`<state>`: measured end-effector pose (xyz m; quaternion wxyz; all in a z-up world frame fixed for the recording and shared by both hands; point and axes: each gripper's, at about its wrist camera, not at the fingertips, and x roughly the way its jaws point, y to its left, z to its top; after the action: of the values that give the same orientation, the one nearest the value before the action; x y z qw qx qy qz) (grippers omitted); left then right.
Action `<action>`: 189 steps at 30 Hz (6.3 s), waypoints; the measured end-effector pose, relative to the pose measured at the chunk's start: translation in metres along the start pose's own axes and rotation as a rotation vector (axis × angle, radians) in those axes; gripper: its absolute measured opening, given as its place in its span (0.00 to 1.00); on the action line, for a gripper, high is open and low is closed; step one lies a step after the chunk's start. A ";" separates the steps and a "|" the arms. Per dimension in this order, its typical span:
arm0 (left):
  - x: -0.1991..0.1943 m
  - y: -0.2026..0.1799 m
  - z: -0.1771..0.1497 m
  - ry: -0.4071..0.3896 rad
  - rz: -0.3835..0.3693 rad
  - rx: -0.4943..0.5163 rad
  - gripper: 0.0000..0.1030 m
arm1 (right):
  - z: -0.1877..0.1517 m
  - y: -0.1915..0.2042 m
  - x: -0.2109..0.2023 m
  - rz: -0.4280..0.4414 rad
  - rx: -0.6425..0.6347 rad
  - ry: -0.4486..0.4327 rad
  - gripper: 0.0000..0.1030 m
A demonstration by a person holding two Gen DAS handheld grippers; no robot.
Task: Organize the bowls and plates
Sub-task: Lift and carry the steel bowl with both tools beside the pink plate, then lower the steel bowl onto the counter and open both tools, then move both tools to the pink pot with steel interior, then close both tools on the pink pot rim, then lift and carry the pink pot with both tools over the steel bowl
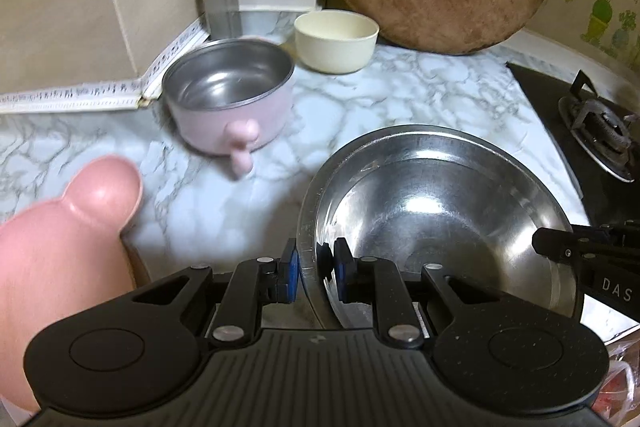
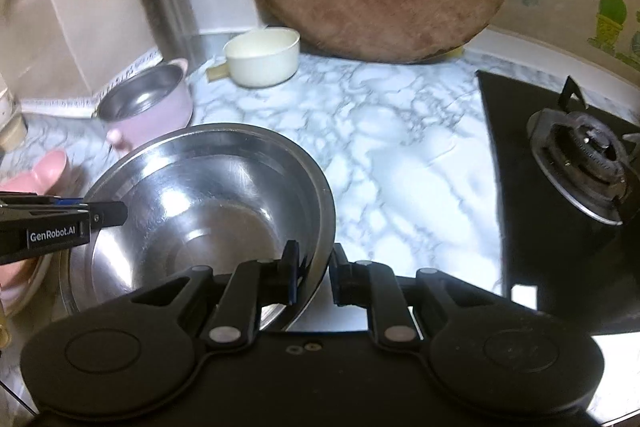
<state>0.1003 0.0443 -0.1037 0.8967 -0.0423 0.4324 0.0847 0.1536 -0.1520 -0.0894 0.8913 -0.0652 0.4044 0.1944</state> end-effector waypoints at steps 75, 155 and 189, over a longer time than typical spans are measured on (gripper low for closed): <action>-0.073 0.067 0.050 -0.207 0.078 -0.151 0.76 | 0.080 0.081 -0.047 0.144 -0.124 -0.156 0.98; 0.067 0.095 0.109 0.018 0.167 -0.304 0.09 | 0.155 0.115 0.151 0.190 -0.088 0.173 0.14; -0.049 -0.002 0.037 0.048 -0.075 -0.101 0.09 | 0.074 0.031 -0.005 0.056 0.095 0.098 0.14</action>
<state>0.0996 0.0427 -0.0424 0.8854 -0.1058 0.4469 0.0717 0.1894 -0.1051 -0.0355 0.8668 -0.0209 0.4578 0.1964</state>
